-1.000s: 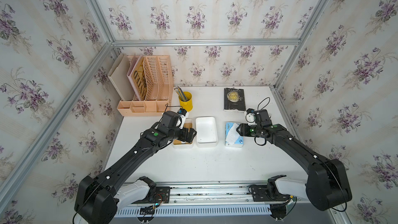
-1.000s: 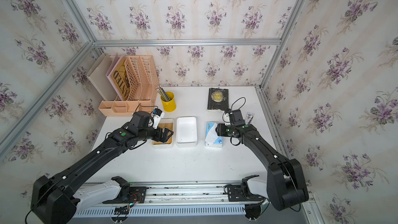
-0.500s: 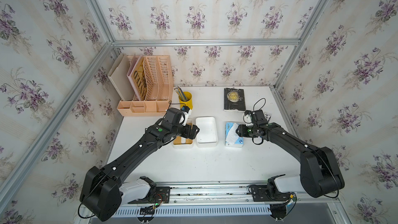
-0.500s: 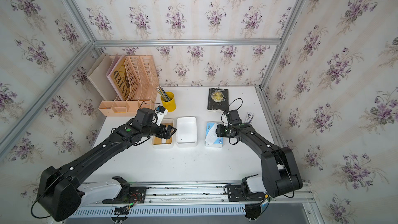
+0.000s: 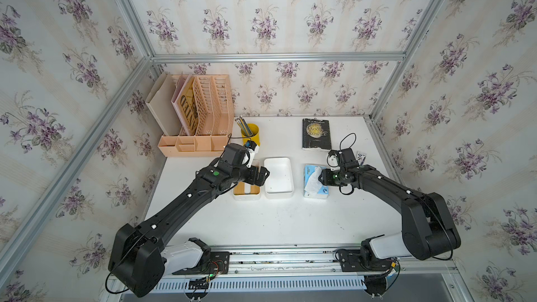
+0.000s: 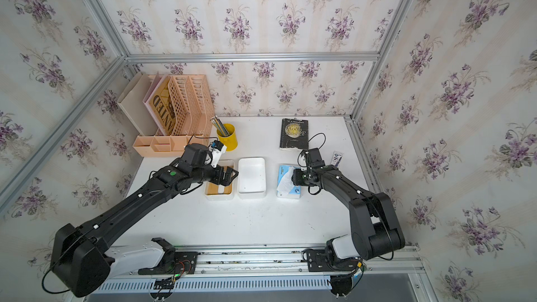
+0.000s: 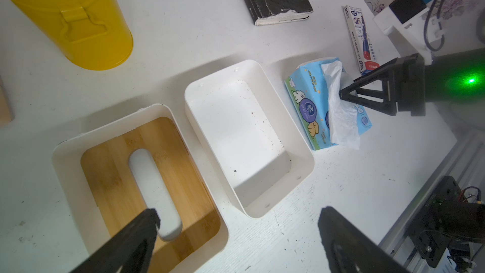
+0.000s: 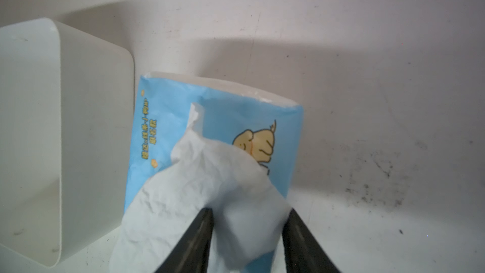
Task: Put the tissue paper into the tissue box
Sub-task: Pick up the paper towel from the center of the board.
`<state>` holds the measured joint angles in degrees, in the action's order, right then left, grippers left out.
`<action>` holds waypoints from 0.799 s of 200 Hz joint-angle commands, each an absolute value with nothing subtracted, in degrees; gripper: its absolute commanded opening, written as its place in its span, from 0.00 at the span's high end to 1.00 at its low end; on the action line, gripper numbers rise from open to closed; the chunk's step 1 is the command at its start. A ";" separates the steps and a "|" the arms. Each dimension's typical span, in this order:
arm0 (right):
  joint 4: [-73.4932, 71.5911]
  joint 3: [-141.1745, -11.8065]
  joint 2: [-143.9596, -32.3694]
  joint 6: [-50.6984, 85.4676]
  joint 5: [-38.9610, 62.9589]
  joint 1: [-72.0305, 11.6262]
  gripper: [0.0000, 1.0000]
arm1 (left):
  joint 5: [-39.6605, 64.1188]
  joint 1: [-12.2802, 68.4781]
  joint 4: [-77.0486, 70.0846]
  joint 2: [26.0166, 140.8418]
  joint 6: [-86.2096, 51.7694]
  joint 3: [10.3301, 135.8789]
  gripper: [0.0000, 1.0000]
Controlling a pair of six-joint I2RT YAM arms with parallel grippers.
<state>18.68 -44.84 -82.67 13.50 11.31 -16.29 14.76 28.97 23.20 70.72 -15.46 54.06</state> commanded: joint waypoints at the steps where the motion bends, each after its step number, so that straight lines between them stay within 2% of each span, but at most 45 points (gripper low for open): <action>1: 18.22 -45.17 -83.08 13.59 11.07 -16.40 0.53 | 11.33 29.00 23.50 70.72 -16.80 54.43 0.01; 75: 16.94 -44.41 -85.62 13.70 10.03 -18.06 0.68 | 10.50 29.01 21.97 68.66 -17.46 52.83 0.01; 83: 16.79 -44.30 -85.69 13.78 10.06 -18.15 0.76 | 10.20 29.00 21.92 68.43 -17.99 52.74 0.01; 92: 16.81 -44.21 -85.61 13.87 9.78 -18.19 0.82 | 10.46 29.00 21.71 68.40 -18.07 52.73 0.01; 160: 16.53 -44.24 -83.91 14.05 10.35 -18.28 0.90 | 13.65 29.00 20.09 66.92 -17.27 52.07 0.01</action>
